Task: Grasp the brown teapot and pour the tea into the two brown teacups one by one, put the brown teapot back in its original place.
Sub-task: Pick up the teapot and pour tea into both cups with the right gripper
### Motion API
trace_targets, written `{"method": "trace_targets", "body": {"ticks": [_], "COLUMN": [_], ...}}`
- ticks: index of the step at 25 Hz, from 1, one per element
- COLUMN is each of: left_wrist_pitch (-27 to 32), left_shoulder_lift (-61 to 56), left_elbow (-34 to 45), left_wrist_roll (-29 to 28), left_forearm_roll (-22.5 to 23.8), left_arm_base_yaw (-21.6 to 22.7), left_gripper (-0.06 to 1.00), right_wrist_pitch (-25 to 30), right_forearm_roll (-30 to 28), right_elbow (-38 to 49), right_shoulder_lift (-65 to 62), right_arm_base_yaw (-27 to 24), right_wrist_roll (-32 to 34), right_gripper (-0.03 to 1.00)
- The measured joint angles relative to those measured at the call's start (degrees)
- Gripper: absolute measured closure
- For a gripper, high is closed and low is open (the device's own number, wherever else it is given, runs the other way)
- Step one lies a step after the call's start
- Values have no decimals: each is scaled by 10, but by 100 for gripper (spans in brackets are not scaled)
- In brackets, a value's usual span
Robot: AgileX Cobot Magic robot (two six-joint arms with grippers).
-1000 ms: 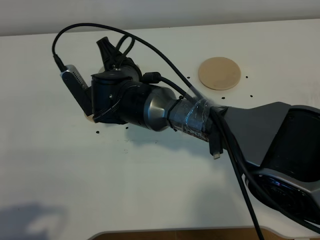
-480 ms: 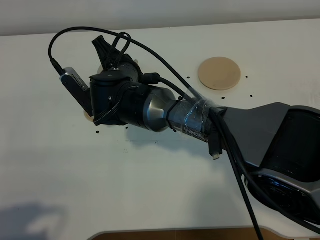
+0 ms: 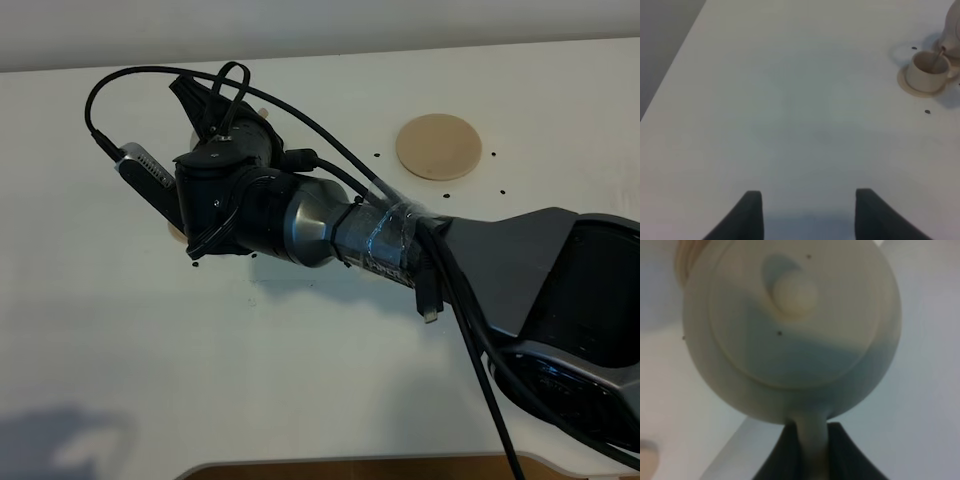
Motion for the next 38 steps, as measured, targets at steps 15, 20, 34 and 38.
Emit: {"method": "trace_targets", "body": {"ticks": [15, 20, 34, 38], "left_wrist_pitch": [0, 0, 0, 0], "left_shoulder_lift": [0, 0, 0, 0], "left_elbow": [0, 0, 0, 0], "left_wrist_roll": [0, 0, 0, 0], "left_forearm_roll": [0, 0, 0, 0], "left_arm_base_yaw": [0, 0, 0, 0], "left_gripper": [50, 50, 50, 50], "right_wrist_pitch": [-24, -24, -27, -27], "right_forearm_roll": [-28, -38, -70, -74], "right_elbow": [0, 0, 0, 0], "right_shoulder_lift": [0, 0, 8, 8], "right_arm_base_yaw": [0, 0, 13, 13], "right_wrist_roll": [-55, -60, -76, -76], "right_gripper": [88, 88, 88, 88]}}
